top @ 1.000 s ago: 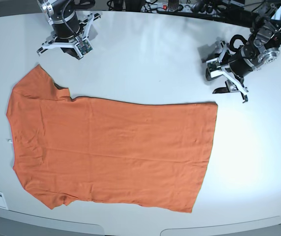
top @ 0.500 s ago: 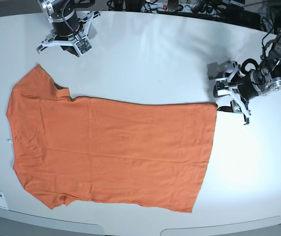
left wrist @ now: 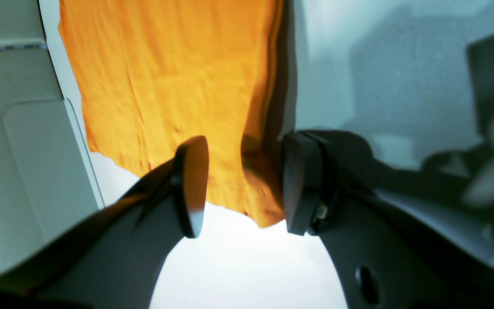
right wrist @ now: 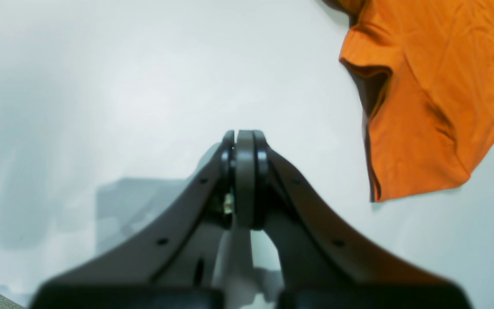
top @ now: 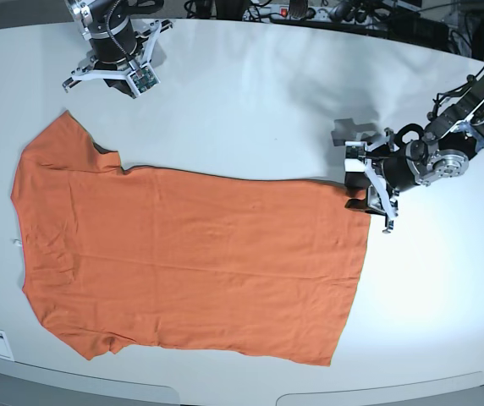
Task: Fold the T-shirt properly
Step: 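Move the right gripper to the shoulder corner and grasp it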
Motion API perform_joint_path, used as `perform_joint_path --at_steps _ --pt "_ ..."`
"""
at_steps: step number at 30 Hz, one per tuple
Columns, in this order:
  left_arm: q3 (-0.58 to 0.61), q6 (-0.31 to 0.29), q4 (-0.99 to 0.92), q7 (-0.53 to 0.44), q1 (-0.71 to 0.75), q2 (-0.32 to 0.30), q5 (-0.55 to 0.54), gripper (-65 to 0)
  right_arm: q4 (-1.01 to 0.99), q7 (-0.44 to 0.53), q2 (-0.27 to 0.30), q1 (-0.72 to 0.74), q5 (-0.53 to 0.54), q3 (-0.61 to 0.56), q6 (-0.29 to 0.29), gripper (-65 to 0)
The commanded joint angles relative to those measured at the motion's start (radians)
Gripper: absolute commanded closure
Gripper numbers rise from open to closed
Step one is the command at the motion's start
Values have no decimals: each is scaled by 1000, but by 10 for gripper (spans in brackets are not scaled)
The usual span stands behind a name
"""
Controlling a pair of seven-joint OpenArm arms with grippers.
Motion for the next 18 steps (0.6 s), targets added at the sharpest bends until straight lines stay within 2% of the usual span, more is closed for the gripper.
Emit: perform_joint_path --at_steps 1,4,5,8,10,12,16,17,18 --pt "13 -51 -16 4 -1 -2 -6 -301 15 11 3 -5 -3 1 -11 0" --pt "13 -57 -55 5 -10 21 -22 -288 15 12 4 -6 -3 1 -10 0" --pt "13 -57 -68 6 -11 29 -34 -249 15 12 4 -5 -3 1 -11 0" --pt "13 -56 -95 11 -11 46 -73 0 15 12 4 -5 -4 1 -11 0" --pt "13 -56 -97 14 -11 48 -101 0 15 11 4 -5 -5 1 -11 0" --pt "13 -40 -97 19 -11 48 -111 0 15 11 5 -5 -22 1 -42 -15" --pt "13 -3 -97 55 -11 48 -111 0 15 -9 6 -5 -56 42 -106 -291" --pt "13 -3 -97 61 -11 48 -111 0 15 -12 6 -5 -55 63 -105 -334" --pt "13 -4 -97 63 -11 47 -111 0 15 -15 7 -5 -42 86 -105 -350"
